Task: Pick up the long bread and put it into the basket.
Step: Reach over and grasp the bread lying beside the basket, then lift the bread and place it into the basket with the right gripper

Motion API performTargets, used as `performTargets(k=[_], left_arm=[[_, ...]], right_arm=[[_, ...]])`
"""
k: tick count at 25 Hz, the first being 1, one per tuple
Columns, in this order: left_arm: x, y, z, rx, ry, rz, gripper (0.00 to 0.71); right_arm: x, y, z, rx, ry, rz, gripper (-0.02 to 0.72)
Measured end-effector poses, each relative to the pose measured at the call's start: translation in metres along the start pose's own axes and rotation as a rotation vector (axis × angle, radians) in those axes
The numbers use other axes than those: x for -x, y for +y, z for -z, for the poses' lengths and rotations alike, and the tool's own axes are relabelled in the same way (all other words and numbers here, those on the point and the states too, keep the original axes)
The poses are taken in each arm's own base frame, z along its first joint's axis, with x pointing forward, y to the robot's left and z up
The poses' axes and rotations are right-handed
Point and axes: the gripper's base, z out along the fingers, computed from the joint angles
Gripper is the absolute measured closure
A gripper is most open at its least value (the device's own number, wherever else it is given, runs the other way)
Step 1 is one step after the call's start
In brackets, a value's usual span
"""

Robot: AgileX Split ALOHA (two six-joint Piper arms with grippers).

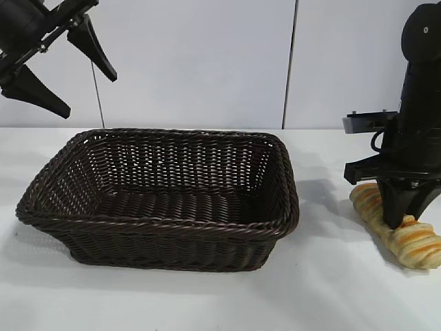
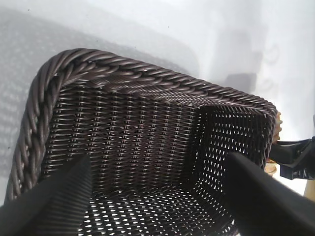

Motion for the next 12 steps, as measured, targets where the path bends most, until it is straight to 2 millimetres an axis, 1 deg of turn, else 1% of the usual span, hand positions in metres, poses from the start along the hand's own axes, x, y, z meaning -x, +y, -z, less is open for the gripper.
performTargets(k=[5,8,12], left_arm=[[0.000,0.000,0.000,0.000,0.000,0.000,0.170],[0.000,0.000,0.000,0.000,0.000,0.000,0.170],[0.000,0.000,0.000,0.000,0.000,0.000,0.170]], right_arm=[[0.007,0.000,0.048,-0.001,-0.056,0.002,0.584],[0.012,0.001,0.071,-0.002,-0.095,0.003,0.584],[0.019,0.001,0.092,-0.004,-0.164,0.004,0.584]])
